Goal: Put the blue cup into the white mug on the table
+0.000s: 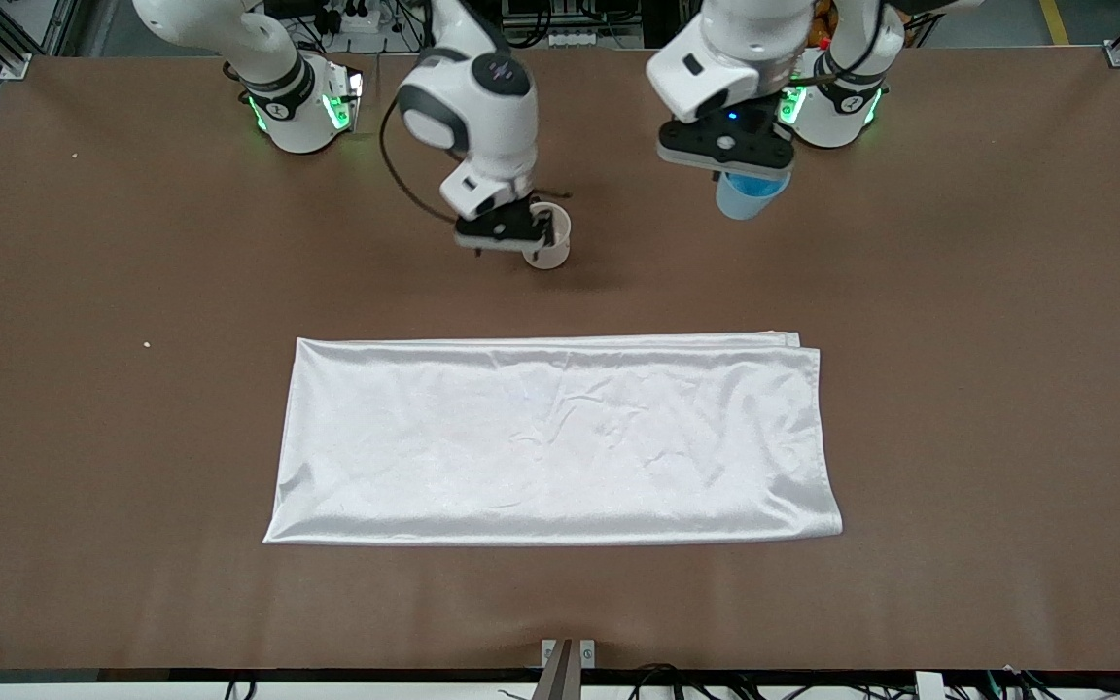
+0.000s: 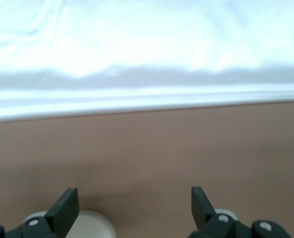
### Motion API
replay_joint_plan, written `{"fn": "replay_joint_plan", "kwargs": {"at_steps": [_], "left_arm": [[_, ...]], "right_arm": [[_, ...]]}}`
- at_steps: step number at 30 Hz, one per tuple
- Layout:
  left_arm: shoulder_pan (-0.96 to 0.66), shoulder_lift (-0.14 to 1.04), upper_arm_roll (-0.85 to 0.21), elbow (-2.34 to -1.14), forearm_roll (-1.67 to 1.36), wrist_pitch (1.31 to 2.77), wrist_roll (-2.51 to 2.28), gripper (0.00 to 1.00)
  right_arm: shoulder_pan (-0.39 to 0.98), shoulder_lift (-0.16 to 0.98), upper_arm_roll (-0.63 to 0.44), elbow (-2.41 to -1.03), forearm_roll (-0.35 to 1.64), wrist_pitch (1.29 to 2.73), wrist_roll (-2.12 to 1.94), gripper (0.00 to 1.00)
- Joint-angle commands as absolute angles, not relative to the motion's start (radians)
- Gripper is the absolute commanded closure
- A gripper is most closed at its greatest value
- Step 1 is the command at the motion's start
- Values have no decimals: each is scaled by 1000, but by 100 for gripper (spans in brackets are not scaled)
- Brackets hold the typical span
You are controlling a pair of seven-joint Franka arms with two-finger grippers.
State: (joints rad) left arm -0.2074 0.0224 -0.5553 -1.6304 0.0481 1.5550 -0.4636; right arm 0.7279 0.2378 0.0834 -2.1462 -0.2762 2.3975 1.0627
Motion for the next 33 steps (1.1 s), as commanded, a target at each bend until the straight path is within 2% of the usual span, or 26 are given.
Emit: {"fn": "replay_joint_plan", "kwargs": {"at_steps": [1,10,24,28,33], "left_arm": [[-198,61,-617,-1621,29,1594,-512,100],[-221,149,-719,-1623,48,1715,-629,100],[-419,313,-724,-1628,264,1819,-762,100],[-463,368,-724,-1625,336,1838,-765,100],[-514,423,-723,-1626,393,1862,-808,100]], "right_arm": [[551,236,98,-2152,-267,2399,835,0],[333,247,98,-2145,-229,2399,500,0],[115,265,100,-2088,-135,2382,111,0],[92,249,100,-2051,-101,2297,71,0],[87,250,97,-1916,-98,2103,66,0]]}}
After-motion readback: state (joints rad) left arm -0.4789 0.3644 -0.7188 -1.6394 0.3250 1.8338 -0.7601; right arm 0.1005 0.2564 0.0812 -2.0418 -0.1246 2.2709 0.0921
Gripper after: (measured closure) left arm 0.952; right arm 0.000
